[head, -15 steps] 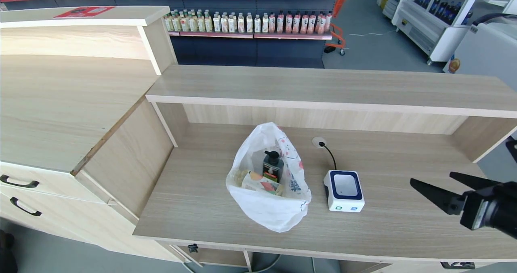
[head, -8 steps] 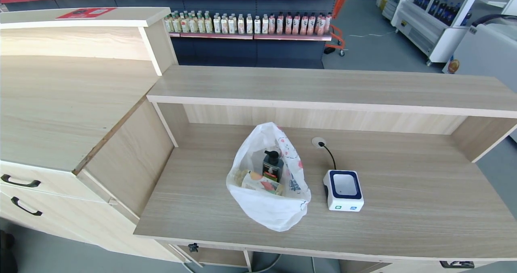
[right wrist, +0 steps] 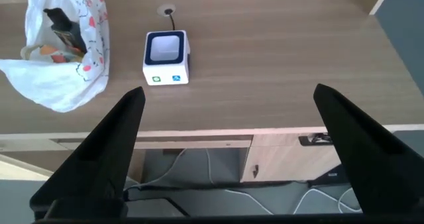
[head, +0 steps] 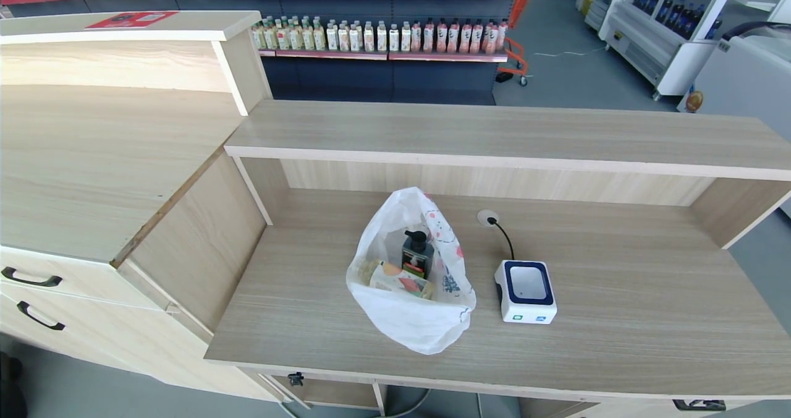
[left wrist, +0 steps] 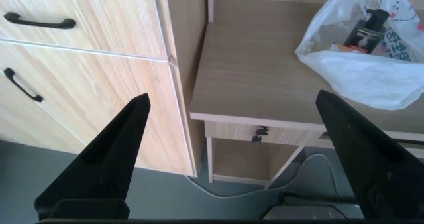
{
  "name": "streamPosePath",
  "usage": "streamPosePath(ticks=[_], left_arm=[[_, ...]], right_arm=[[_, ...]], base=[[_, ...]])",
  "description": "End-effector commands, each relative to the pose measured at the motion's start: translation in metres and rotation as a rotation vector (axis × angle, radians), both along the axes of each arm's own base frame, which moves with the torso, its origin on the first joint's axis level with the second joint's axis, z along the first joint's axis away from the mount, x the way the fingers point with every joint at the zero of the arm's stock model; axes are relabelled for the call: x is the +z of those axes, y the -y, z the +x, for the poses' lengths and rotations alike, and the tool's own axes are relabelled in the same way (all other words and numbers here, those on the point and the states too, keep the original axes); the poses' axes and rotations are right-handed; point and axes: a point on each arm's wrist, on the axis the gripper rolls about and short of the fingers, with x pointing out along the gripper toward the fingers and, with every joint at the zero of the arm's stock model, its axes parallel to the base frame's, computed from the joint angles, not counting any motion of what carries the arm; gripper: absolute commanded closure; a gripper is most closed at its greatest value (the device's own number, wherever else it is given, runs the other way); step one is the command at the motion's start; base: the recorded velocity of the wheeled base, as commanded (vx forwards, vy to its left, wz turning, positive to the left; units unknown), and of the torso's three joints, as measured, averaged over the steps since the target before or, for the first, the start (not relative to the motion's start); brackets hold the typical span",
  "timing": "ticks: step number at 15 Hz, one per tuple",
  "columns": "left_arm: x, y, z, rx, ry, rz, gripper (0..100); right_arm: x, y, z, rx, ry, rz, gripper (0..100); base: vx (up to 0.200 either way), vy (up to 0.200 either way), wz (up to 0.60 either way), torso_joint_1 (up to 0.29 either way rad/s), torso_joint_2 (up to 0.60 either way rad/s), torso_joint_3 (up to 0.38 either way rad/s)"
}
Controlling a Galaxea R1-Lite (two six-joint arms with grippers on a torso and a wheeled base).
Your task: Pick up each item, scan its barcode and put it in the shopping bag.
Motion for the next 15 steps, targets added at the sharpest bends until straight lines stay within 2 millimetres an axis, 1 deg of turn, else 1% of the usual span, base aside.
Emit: streamPosePath(ticks=[1, 8, 11, 15], left_arm=[[0.0, 0.0, 0.0, 0.0, 0.0, -0.001, 0], [0.0, 0.0, 0.0, -0.001, 0.0, 0.001, 0], [0.0, 0.0, 0.0, 0.002, 0.0, 0.042, 0], [0.0, 0.0, 0.0, 0.002, 0.0, 0.036, 0]], right_arm=[[-0.0004, 0.0, 0.0001, 0.001, -0.005, -0.002, 0], [-0.0004, 0.0, 0.0001, 0.001, -0.005, 0.003, 0], [-0.0004, 0.0, 0.0001, 0.001, -0.004, 0.011, 0], [-0.0004, 0.0, 0.0001, 0.001, -0.004, 0.009, 0]], base=[[0.0, 0.0, 0.0, 0.0, 0.0, 0.0], [0.0, 0.0, 0.0, 0.0, 0.0, 0.0], [0.0, -0.2, 0.0, 0.005, 0.0, 0.005], [0.0, -0.2, 0.0, 0.007, 0.0, 0.004]])
